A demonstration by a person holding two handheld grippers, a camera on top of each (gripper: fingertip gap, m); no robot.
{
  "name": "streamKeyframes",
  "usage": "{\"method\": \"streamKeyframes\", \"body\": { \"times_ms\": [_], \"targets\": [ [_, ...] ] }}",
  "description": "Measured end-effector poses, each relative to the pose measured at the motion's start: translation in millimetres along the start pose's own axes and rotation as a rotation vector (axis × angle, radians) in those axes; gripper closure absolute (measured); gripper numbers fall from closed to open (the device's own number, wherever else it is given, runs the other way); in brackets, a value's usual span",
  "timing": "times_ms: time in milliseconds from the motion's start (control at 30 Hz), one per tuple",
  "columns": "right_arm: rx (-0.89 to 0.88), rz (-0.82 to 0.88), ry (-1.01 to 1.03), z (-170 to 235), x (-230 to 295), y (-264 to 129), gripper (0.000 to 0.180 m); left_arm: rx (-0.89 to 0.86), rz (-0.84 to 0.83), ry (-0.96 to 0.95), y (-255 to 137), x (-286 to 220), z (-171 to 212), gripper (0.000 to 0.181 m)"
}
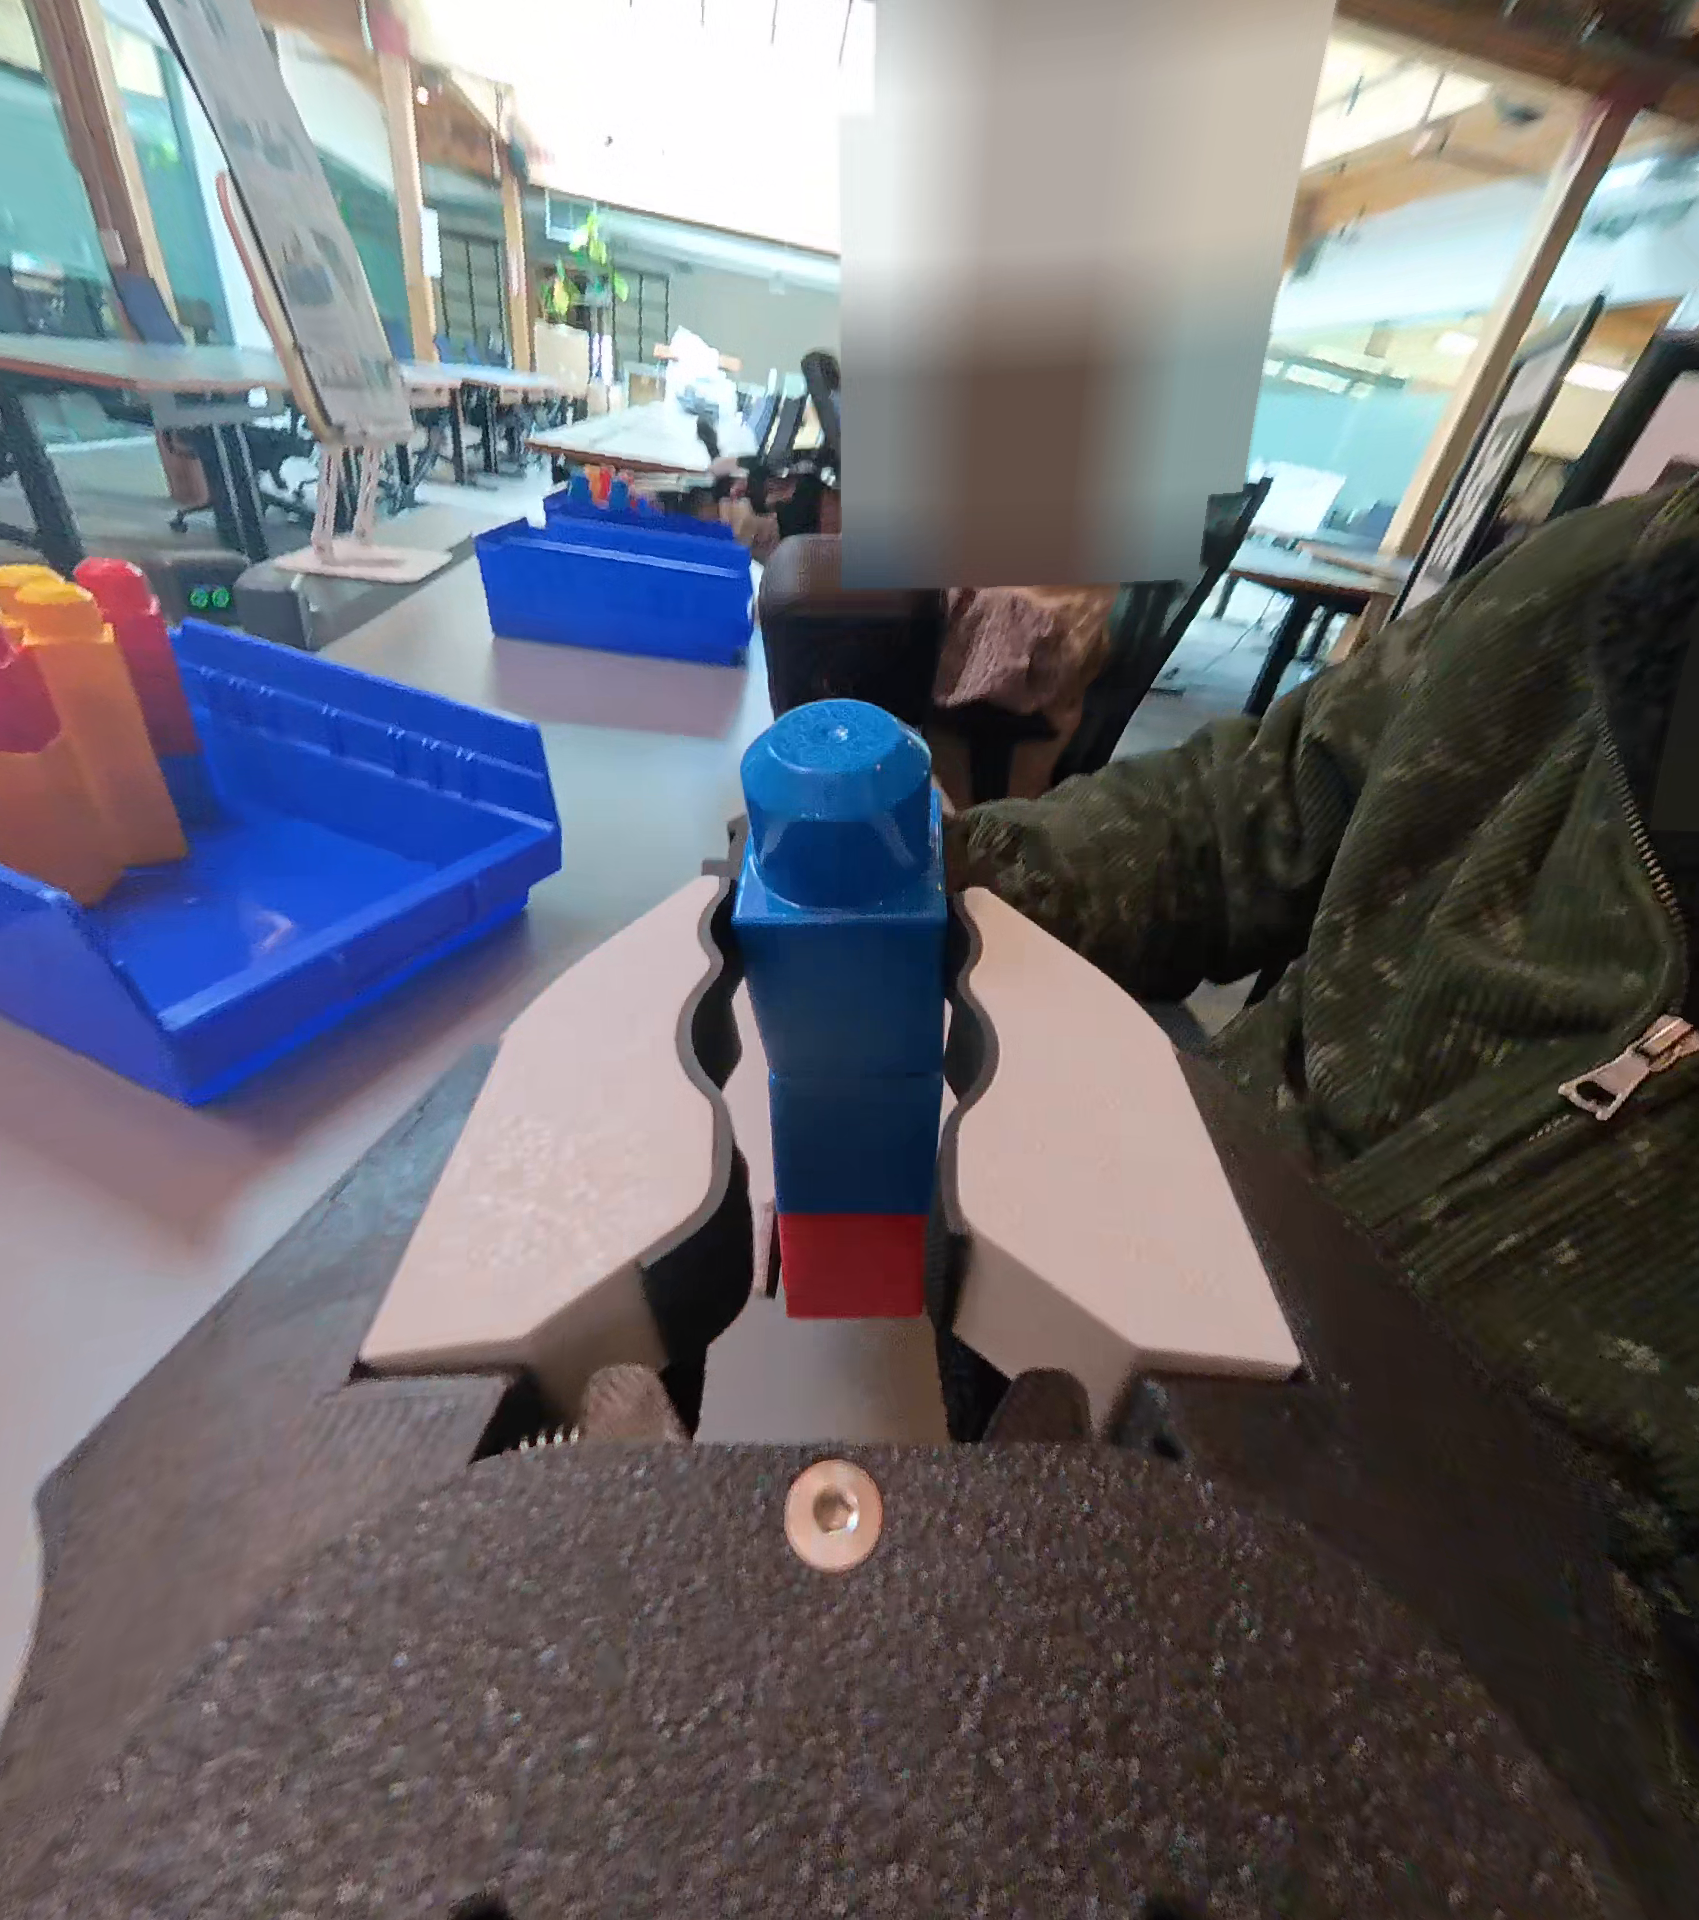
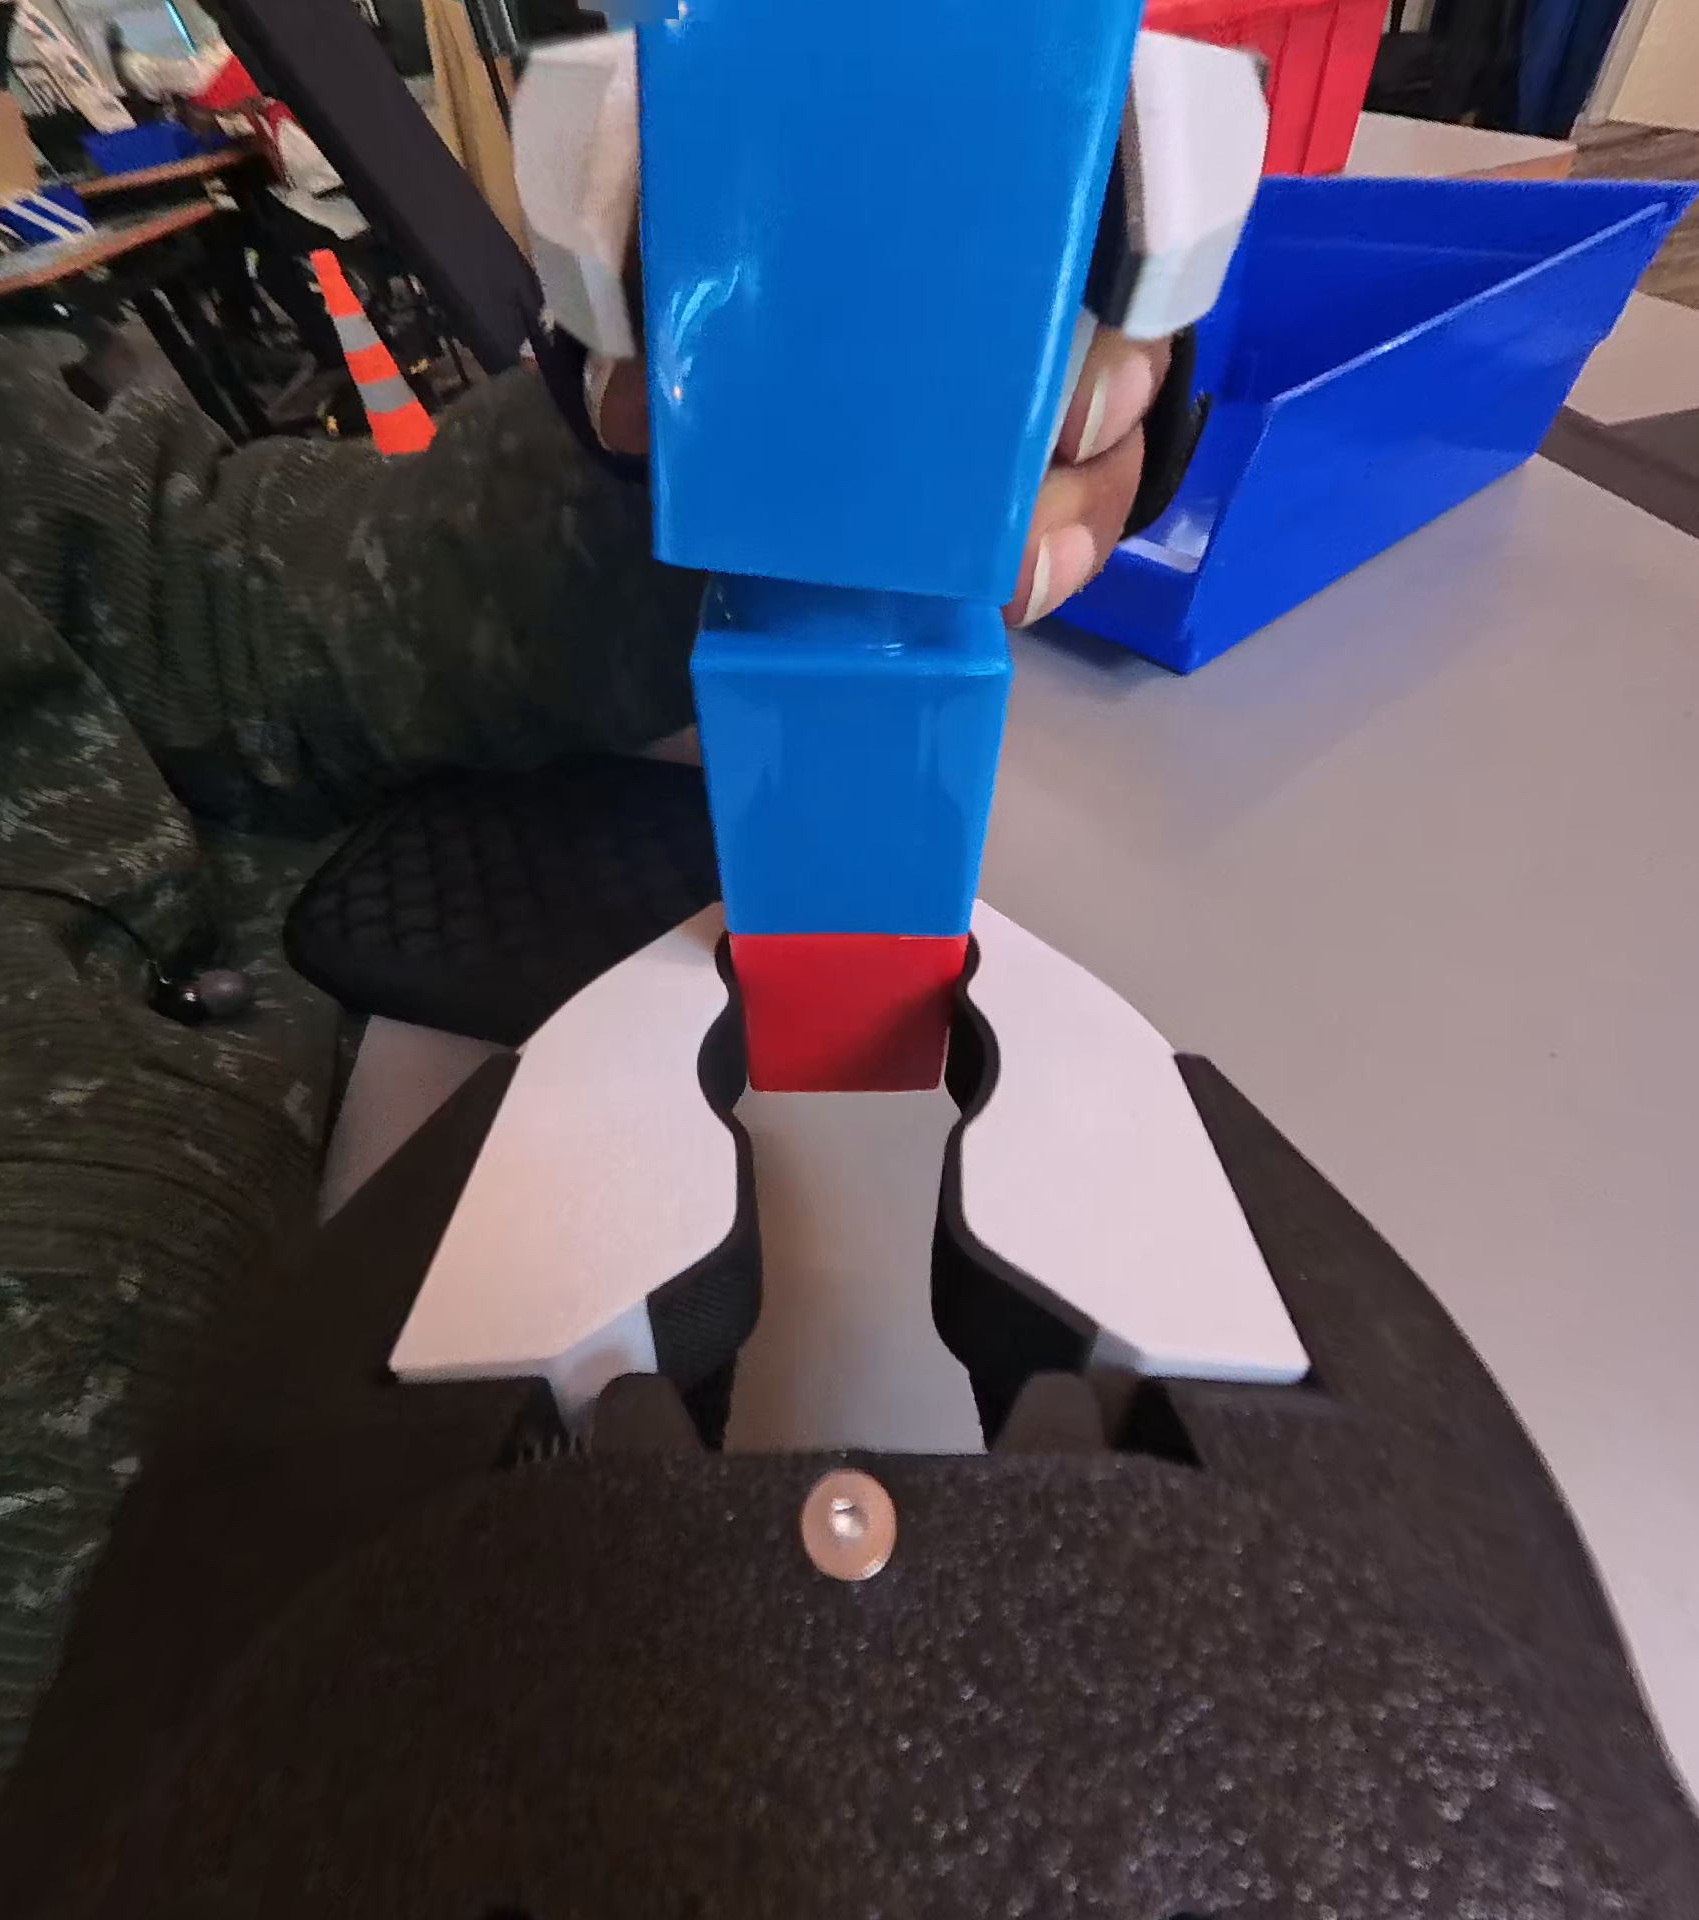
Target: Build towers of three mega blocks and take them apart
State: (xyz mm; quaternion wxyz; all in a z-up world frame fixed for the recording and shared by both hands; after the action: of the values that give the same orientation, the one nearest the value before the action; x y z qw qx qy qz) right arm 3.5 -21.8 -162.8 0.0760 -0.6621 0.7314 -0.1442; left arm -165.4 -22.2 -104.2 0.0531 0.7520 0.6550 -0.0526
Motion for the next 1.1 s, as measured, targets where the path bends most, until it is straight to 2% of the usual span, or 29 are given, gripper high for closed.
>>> {"method": "streamKeyframes", "body": {
  "times_ms": [267, 700, 900, 1033, 1100],
  "targets": [
    [0.173, 0.083, -0.078, 11.1, -3.0, 6.5, 0.145, 0.29, -0.052, -0.015, -7.1, 0.0, 10.1, 0.143],
    [0.228, 0.043, -0.122, 18.2, 4.1, 14.9, 0.145, 0.335, 0.004, -0.035, -19.6, -6.1, 26.4, 0.143],
    [0.238, 0.034, -0.115, 20.1, 4.4, 15.9, 0.145, 0.317, 0.005, -0.037, -20.0, -5.6, 29.6, 0.143],
    [0.151, 0.026, -0.054, 11.1, 1.7, 11.8, 0.144, 0.105, -0.029, 0.011, -20.5, -4.8, 24.0, 0.144],
    [0.073, 0.043, -0.025, 3.1, -1.4, 5.3, 0.144, 0.079, -0.053, 0.002, -16.8, -2.5, 27.0, 0.12]
  ]
}}
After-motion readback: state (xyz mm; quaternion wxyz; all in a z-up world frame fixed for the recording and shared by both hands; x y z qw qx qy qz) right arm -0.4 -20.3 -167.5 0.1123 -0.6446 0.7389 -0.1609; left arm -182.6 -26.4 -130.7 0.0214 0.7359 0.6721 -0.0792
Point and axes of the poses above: each gripper's, where its closed fingertips meet, y out along the fingers, z out of its underside, x = y × z across the jaws, the point moved 10 cm from there along -y, back along the fingers, and after that the axes turned 10 degrees about z, right-handed, at the moved point
